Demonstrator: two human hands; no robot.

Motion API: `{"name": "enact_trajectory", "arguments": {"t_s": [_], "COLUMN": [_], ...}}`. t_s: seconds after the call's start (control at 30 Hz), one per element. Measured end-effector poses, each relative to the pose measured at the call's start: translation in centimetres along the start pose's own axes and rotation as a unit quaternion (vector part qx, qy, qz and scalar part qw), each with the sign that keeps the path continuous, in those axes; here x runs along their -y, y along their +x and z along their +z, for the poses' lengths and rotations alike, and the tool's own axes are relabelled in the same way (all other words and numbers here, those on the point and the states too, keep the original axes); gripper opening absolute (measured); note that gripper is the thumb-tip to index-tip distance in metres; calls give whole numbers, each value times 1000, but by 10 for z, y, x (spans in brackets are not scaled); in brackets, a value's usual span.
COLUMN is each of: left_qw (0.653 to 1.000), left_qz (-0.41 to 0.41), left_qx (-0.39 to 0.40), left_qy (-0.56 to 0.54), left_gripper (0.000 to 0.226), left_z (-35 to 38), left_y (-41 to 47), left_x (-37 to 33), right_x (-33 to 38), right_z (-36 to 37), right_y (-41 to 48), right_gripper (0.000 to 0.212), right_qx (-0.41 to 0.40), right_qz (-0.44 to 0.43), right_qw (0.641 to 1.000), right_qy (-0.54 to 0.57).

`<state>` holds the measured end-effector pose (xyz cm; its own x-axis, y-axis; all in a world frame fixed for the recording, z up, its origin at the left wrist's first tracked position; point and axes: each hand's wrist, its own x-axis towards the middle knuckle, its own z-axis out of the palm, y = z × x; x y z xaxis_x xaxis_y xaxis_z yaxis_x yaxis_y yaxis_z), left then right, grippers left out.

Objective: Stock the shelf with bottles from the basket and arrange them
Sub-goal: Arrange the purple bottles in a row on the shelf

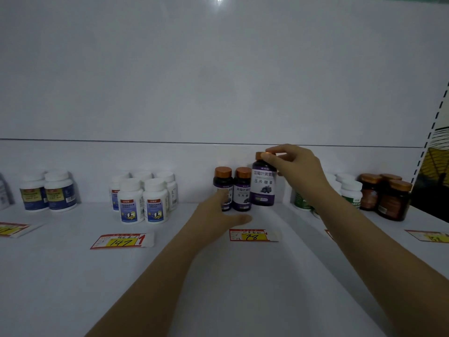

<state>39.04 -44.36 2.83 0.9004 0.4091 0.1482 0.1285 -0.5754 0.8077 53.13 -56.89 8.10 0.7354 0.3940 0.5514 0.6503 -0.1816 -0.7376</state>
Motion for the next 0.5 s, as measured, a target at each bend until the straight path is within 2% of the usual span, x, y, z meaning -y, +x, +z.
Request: {"name": "enact_trajectory", "arguments": {"t_s": [0.1, 0.23, 0.37, 0.5], "left_qw": [995, 997, 996, 993], "left_qz": [2, -1, -2, 3], "left_qx": [52, 30, 35, 45], "left_qy": [-86, -71, -87, -108], "left_gripper": [47, 50, 36, 37], "left_z": [2, 4, 5, 7], "left_y": [3, 4, 4, 5], "left_x": [1, -3, -1, 0], "right_x": [11, 13, 7, 4], "right_z": [10, 17, 13, 8], "right_y": [-8, -14, -18, -20], "right_gripper": [13, 15, 13, 12], "right_qx": [21, 46, 77, 108], "right_qz": [5, 24, 37, 52], "right_qw": [998, 996, 991, 985], "right_qy": [52, 74, 100, 127]}}
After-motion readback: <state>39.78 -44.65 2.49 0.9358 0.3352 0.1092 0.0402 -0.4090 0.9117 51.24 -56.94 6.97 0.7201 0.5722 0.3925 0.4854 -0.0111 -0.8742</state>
